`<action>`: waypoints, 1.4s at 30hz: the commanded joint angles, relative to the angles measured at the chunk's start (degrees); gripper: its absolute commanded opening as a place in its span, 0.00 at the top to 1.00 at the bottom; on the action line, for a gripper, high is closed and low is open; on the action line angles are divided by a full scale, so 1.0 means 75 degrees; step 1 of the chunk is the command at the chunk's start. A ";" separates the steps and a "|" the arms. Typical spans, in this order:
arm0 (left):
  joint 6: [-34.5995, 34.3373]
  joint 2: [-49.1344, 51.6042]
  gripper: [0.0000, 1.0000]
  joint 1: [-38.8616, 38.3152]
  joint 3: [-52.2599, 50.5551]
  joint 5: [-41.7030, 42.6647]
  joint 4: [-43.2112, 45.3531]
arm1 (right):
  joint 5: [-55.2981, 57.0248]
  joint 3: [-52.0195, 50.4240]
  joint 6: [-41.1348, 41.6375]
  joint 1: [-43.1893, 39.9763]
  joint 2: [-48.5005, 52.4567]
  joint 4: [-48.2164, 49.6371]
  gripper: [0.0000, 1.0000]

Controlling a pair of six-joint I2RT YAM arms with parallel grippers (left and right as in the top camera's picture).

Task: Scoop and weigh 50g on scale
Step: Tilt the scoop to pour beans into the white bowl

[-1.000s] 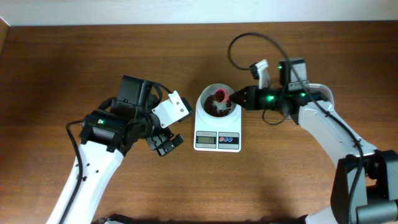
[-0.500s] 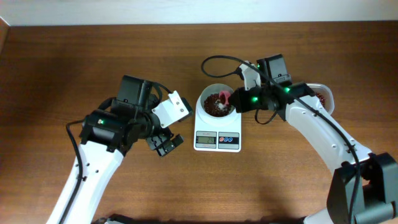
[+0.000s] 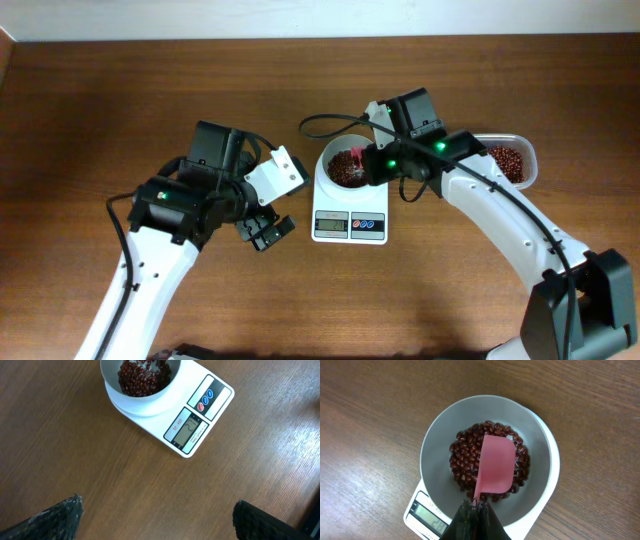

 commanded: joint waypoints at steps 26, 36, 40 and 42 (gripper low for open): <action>0.0125 -0.0079 0.01 0.0032 0.0114 0.0087 0.0012 | 0.1180 0.1195 -0.0061 0.0656 -0.0154 -0.1209 0.96; 0.0125 -0.0079 0.01 0.0032 0.0114 0.0087 0.0009 | 0.1676 0.1367 -0.0090 0.0662 -0.0093 -0.1719 0.96; 0.0125 -0.0079 0.01 0.0032 0.0114 0.0087 0.0009 | 0.1443 0.1480 -0.0085 0.0664 -0.0417 -0.1766 0.96; 0.0125 -0.0079 0.01 0.0032 0.0114 0.0087 0.0009 | 0.1524 0.1445 -0.0090 0.0664 -0.0233 -0.1445 0.96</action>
